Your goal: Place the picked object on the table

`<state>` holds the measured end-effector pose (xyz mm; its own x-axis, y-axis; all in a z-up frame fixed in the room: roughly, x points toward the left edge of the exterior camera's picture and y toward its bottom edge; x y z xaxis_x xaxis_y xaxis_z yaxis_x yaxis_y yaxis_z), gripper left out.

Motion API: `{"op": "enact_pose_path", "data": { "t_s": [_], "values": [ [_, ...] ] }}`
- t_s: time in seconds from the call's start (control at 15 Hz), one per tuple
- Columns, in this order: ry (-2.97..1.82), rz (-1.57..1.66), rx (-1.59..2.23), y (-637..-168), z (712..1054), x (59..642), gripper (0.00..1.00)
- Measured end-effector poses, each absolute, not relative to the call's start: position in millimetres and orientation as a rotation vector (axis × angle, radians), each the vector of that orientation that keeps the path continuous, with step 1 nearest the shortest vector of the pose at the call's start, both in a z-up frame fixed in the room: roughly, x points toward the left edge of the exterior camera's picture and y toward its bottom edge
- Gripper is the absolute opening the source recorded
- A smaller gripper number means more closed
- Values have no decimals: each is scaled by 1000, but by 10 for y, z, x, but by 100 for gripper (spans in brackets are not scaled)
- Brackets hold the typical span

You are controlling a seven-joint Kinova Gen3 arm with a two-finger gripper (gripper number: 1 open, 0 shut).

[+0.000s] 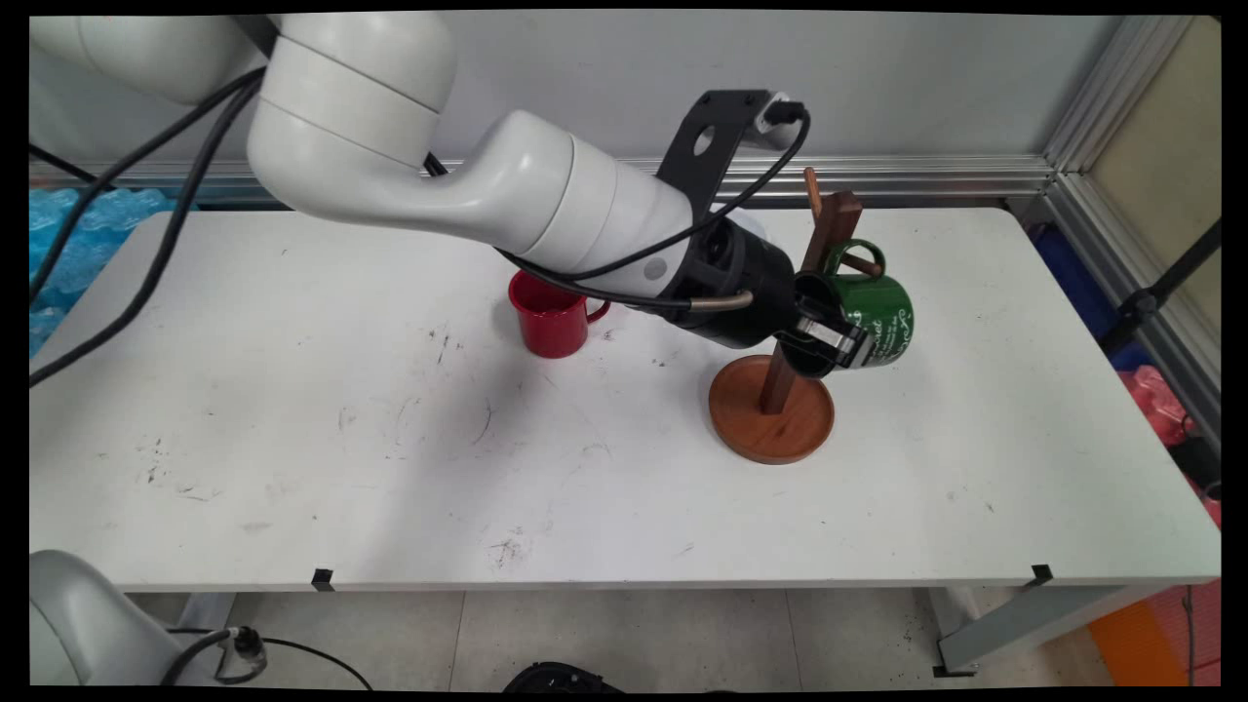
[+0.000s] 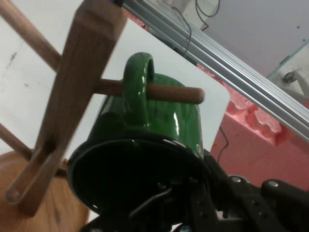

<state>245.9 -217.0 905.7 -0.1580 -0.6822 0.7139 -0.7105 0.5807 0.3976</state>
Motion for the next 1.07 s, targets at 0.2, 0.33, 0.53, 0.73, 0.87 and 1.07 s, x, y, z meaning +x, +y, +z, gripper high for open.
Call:
{"op": "enact_pose_path", "data": {
  "t_s": [0.2,0.33,0.53,0.73,0.87,1.07],
  "values": [
    [-1872,25,1110,-2114,9126,2420,0],
    [-1870,10,1095,-2066,9179,2372,0],
    [-1866,-9,1081,-2004,9242,2301,0],
    [-1865,-30,1067,-1932,9312,2226,0],
    [-1874,-34,1066,-1885,9353,2203,0],
    [-1914,-29,1087,-1803,9398,2253,0]
  ]
}}
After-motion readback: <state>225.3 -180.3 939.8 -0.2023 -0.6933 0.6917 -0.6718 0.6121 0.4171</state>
